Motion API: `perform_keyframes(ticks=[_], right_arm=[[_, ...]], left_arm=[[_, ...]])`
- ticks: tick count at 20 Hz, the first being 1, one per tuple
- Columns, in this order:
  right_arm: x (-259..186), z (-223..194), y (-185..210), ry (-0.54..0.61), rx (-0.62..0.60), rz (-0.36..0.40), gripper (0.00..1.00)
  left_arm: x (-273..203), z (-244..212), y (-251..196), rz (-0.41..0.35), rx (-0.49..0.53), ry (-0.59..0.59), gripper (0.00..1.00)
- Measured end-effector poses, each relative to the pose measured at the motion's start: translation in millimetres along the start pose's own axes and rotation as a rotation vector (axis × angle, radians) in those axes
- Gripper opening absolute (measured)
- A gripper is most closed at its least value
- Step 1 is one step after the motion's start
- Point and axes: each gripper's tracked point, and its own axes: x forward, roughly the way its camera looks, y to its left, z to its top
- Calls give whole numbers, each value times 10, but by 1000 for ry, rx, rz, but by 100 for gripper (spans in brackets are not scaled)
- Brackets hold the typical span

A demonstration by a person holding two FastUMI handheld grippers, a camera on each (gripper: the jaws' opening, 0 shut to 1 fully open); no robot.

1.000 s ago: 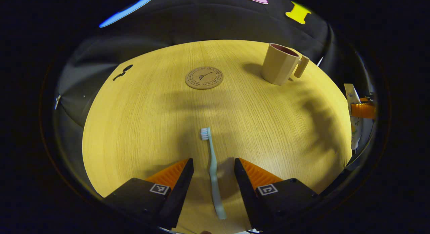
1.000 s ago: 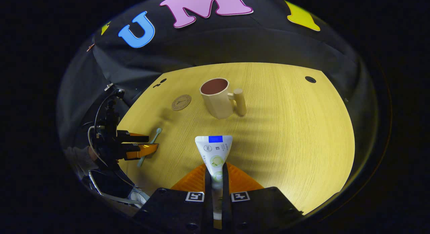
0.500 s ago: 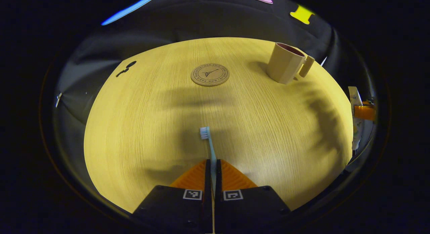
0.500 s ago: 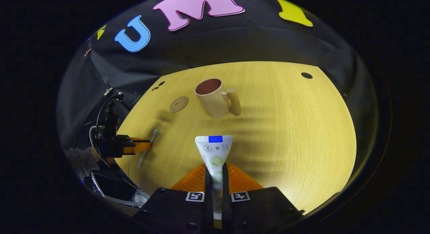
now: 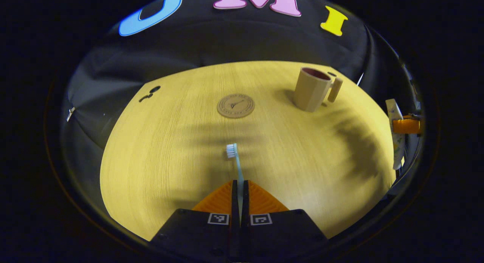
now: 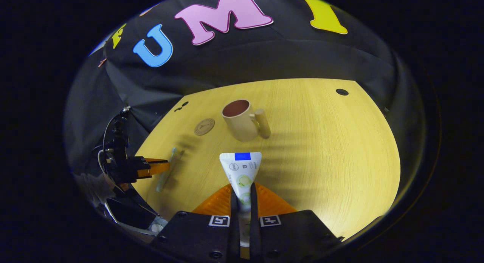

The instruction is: Put the toothbrush and toothpaste on the desktop into the cup, then pick up the cup and place it on the coaster on the desktop.

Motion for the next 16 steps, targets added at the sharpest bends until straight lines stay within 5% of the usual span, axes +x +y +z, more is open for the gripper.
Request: perform_keyframes(ticks=[11, 16], right_arm=[[-225, 1134, 453, -305, -50, 196, 14], [5, 1831, 536, -407, -14, 245, 14]], left_arm=[[-793, 977, -713, -84, -168, -375, 11], [-1080, 1159, -898, -72, -192, -457, 6]])
